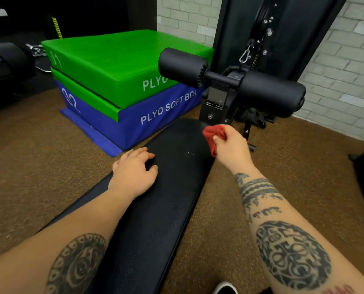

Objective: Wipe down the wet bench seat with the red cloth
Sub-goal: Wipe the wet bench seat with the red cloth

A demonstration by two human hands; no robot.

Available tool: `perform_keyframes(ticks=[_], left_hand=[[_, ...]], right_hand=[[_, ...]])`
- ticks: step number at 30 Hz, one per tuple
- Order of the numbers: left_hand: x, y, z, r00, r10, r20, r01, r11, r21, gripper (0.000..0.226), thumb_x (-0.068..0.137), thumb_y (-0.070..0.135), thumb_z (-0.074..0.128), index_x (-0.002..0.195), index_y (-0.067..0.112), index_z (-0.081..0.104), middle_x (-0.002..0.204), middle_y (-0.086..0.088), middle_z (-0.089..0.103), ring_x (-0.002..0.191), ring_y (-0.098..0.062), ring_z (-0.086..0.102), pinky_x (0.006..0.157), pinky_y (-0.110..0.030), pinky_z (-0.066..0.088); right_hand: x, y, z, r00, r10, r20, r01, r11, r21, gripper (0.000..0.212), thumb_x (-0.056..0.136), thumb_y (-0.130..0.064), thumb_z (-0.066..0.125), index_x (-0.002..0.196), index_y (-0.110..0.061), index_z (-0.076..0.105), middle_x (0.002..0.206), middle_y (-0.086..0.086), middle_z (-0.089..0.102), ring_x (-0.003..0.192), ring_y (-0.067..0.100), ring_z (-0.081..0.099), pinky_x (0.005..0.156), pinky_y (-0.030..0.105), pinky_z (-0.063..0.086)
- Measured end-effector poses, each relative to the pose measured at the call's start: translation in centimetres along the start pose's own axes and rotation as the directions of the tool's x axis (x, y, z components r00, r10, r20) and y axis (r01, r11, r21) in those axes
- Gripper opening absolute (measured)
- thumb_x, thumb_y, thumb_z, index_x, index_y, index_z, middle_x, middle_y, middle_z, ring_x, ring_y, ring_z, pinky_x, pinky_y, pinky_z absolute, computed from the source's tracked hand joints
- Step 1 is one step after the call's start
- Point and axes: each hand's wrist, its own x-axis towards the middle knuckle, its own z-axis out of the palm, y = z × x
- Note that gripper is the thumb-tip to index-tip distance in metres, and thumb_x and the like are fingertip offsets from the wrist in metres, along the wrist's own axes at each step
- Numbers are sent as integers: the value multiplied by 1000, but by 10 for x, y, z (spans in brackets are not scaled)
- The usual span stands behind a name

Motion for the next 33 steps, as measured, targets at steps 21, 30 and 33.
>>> perform_keyframes(ticks=[21,30,33], left_hand=[[-1,4,2,999,-2,-39,3,1000,26,46,92,45,55,137,34,54,155,12,39,144,-20,29,113,-52,25],[-1,2,3,999,-7,-47,7,1000,8,46,92,43,57,137,35,55,156,12,39,144,-19,28,114,-53,23],[-1,3,3,999,2,-45,-2,1000,12,46,93,43,56,137,35,55,155,12,39,144,-20,28,113,-52,23]], right_hand=[[19,-5,22,909,-112,401,172,978,-118,34,95,11,45,105,-16,63,108,6,75,96,12,73,92,28,56],[-20,-11,15,642,-78,763,364,906,-214,30,92,5,58,111,-16,70,102,-10,73,90,-8,67,81,8,49],[-17,-10,-32,609,60,791,400,838,-371,30,92,-10,63,109,-34,70,100,-20,73,93,-7,66,86,20,51]])
